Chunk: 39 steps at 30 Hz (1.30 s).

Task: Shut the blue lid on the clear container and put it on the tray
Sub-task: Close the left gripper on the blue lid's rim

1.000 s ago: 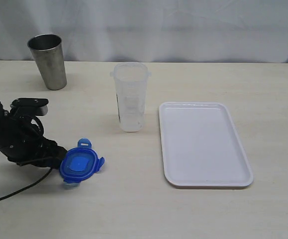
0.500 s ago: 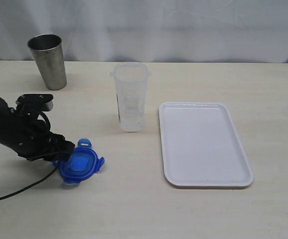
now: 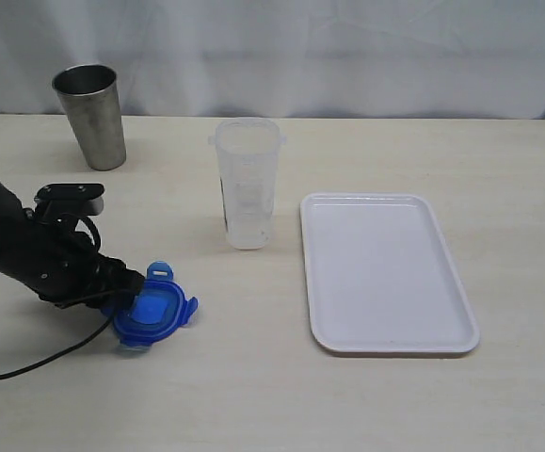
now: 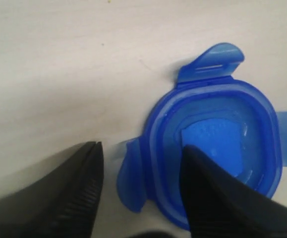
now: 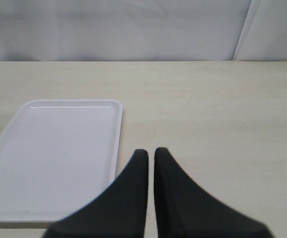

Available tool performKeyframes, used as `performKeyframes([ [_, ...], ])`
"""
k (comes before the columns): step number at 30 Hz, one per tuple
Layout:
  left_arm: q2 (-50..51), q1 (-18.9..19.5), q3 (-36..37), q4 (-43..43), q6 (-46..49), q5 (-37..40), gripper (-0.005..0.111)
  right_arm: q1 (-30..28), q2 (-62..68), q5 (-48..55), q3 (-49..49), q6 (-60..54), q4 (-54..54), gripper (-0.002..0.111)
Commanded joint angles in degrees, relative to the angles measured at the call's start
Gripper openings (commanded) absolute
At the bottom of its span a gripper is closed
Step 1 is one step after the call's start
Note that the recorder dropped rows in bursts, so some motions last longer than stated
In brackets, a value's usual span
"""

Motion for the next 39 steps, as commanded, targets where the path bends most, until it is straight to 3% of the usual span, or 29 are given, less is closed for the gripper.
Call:
performKeyframes([
  [1, 0.76, -0.22, 0.27, -0.03, 0.23, 0.68, 0.048, -0.35, -0.23, -0.45, 0.21, -0.02, 0.01, 0.004],
  [12, -3.62, 4.32, 0.27, 0.67, 0.23, 5.04, 0.048, -0.35, -0.23, -0.45, 0.21, -0.02, 0.01, 0.004],
  [22, -1.19, 1.59, 0.27, -0.21, 2.67, 2.11, 0.048, -0.35, -0.23, -0.45, 0.21, -0.02, 0.01, 0.004],
  [30, -1.19, 1.59, 0.27, -0.21, 2.67, 1.38, 0.026, -0.35, -0.23, -0.45, 0.21, -0.02, 0.01, 0.004],
  [39, -1.19, 1.59, 0.27, -0.59, 2.80, 3.06, 0.025, -0.35, -0.23, -0.45, 0.21, -0.02, 0.01, 0.004],
])
